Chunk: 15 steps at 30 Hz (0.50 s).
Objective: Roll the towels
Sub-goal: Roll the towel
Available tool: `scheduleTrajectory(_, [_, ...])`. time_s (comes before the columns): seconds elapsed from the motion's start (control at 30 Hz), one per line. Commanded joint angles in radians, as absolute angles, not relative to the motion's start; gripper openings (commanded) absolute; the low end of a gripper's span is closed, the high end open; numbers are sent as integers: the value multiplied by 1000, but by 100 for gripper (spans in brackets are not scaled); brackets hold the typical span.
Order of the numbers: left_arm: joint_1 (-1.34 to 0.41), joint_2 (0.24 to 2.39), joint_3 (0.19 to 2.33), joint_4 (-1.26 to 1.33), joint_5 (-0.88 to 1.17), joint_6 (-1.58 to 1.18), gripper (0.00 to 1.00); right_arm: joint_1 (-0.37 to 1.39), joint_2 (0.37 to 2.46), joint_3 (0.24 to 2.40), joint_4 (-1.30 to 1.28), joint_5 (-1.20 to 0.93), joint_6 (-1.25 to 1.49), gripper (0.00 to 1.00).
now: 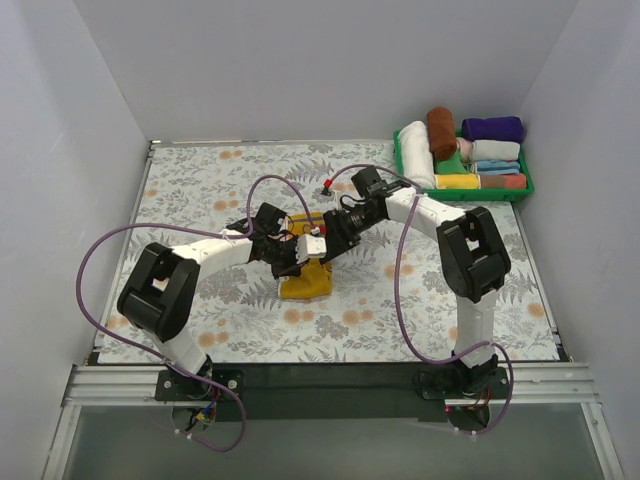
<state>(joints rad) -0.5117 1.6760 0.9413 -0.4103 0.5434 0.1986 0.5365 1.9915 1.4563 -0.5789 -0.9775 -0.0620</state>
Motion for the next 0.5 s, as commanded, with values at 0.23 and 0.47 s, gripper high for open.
scheduleTrajectory(0.23, [-505, 1667, 943, -408, 543, 196, 3, 600, 2101, 1460, -584, -873, -54, 42])
scheduleTrajectory(0.47, [-492, 1602, 931, -417, 521, 183, 18, 606, 2158, 1430, -586, -807, -63, 18])
